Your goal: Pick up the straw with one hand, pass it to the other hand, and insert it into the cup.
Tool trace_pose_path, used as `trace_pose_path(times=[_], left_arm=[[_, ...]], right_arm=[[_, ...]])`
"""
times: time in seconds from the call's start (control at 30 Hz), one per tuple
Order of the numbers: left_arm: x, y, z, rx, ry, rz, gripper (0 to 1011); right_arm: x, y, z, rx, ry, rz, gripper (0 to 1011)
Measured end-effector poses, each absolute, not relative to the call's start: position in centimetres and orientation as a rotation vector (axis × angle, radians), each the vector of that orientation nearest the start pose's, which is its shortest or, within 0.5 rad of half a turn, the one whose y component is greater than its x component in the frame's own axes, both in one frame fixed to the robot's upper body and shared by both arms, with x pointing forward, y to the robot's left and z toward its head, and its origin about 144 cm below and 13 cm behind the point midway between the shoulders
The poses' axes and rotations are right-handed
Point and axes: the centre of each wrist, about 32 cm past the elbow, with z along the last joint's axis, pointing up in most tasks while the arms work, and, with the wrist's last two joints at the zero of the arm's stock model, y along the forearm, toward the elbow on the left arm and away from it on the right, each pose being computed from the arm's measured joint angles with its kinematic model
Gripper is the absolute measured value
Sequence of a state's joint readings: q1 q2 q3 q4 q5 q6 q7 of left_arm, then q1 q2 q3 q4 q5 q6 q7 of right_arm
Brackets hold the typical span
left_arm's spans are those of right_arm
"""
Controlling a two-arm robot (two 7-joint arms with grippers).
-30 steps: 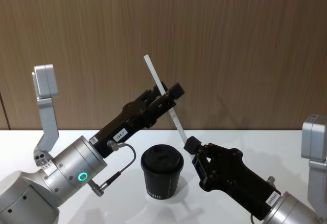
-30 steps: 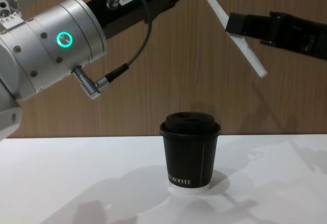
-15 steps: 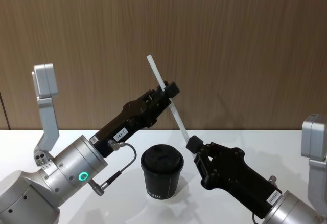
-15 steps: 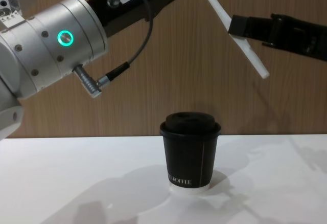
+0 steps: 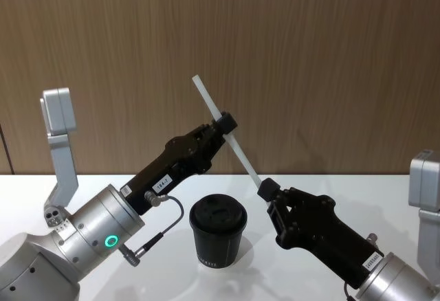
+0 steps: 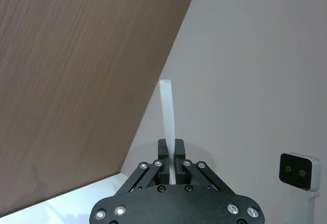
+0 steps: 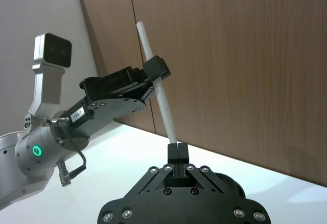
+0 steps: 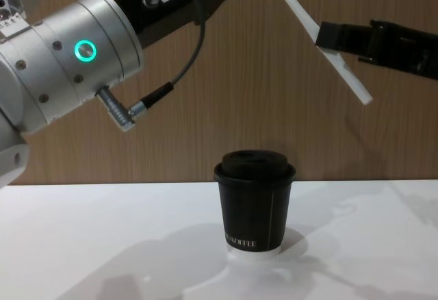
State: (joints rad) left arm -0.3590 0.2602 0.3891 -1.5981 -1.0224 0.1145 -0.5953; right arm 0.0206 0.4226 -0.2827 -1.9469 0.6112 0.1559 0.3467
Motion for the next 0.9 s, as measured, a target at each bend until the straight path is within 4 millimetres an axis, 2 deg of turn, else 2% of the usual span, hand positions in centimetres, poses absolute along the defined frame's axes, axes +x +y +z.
trace_pose_path(times=[0.43, 0.8, 0.83, 0.9], left_arm=[[52.14, 17.95, 125.45, -0.588, 0.286, 0.434, 8], [51.75, 17.78, 125.41, -0.596, 0.284, 0.444, 10], [51.73, 17.78, 125.41, -0.596, 0.284, 0.444, 10], [51.68, 17.78, 125.43, -0.596, 0.281, 0.446, 10]], right_arm=[[43.36, -22.33, 124.46, 0.196, 0.076, -0.783, 18], [43.38, -22.28, 124.45, 0.202, 0.068, -0.775, 314], [43.39, -22.27, 124.45, 0.203, 0.066, -0.774, 374], [43.39, -22.25, 124.44, 0.204, 0.064, -0.771, 406]])
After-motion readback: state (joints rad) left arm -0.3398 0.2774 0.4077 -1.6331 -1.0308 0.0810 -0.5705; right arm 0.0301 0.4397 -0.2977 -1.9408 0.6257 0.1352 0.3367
